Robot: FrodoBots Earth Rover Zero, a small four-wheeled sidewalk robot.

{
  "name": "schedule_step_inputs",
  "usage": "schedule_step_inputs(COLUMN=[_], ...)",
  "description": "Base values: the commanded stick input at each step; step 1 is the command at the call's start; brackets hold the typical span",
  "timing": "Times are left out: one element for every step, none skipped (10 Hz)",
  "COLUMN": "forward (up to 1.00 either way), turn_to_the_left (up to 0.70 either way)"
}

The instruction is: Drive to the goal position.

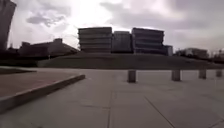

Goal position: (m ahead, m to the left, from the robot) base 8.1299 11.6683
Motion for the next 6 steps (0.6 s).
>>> schedule_step_inputs(forward=[1.0, 1.0, 1.0, 1.0, 1.0, 1.0], turn_to_the_left=[0.0, 0.0, 0.0, 0.0, 0.0, 0.0])
